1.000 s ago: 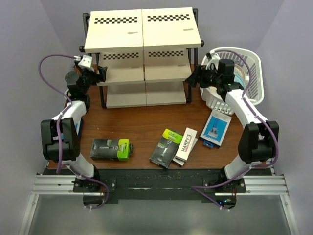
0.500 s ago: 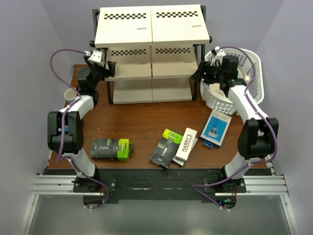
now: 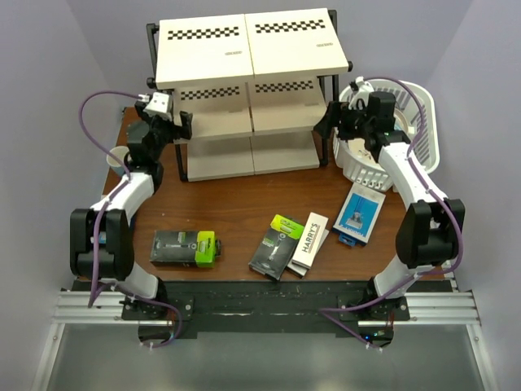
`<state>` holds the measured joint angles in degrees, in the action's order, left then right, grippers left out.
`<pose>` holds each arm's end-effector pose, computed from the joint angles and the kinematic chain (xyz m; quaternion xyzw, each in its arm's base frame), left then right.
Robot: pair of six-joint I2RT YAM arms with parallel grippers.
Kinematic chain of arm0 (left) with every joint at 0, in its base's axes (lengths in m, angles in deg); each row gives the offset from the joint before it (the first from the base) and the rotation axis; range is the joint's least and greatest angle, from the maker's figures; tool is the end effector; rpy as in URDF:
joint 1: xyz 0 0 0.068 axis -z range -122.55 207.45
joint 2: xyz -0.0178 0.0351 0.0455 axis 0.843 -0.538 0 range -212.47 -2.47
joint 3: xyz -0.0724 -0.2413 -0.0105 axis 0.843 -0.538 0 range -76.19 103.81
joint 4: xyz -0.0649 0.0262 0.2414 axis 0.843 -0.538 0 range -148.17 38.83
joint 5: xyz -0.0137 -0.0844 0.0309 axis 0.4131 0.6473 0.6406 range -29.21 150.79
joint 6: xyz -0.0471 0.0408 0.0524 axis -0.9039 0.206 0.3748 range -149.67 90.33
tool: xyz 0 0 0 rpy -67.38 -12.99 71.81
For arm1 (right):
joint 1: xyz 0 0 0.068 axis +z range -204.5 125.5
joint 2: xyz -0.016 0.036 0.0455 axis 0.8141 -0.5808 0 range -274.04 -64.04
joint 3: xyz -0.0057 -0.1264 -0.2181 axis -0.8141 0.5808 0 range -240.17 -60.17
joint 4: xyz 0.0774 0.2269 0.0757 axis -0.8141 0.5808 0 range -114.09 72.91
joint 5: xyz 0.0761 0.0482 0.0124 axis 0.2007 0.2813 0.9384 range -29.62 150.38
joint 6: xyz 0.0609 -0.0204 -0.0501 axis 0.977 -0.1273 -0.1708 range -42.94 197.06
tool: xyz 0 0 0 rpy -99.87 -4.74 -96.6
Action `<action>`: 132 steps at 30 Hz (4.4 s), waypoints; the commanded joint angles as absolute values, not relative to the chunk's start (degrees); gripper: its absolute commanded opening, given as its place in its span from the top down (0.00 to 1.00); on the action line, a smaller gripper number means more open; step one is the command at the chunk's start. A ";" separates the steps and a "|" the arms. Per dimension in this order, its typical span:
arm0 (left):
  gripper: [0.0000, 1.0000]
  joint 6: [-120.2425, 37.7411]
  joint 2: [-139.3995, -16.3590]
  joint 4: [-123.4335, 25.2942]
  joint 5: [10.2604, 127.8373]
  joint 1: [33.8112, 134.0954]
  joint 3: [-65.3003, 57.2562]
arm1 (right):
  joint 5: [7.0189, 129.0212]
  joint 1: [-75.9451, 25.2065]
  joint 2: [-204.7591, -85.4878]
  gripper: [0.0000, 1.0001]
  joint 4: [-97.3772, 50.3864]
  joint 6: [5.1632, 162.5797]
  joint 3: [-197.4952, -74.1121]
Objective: Place and organize the shaving razors onto the shelf
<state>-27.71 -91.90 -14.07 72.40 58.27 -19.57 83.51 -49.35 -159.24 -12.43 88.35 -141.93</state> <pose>0.3895 -0.0197 0.2904 0.0906 0.6746 -0.0615 0.7300 0.4055 0.0644 0.3000 -0.0631 0.8313 0.2426 0.4961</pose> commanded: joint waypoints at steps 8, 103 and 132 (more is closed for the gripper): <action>0.00 -30.73 -82.36 -18.92 71.43 57.45 -25.92 | 83.14 -48.34 -151.14 0.01 -15.92 88.04 -142.79; 0.34 -55.06 -73.74 -82.56 92.52 44.26 -36.21 | 88.86 0.26 -181.47 0.33 -21.71 79.43 -144.04; 0.10 -54.11 -68.39 -109.44 74.76 38.12 -27.67 | 79.45 2.10 -186.12 0.22 -23.83 87.42 -147.35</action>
<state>-56.83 -68.91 -105.78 75.09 38.49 -28.90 81.11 0.92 -185.77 -21.98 84.02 -145.55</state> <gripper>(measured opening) 0.894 0.835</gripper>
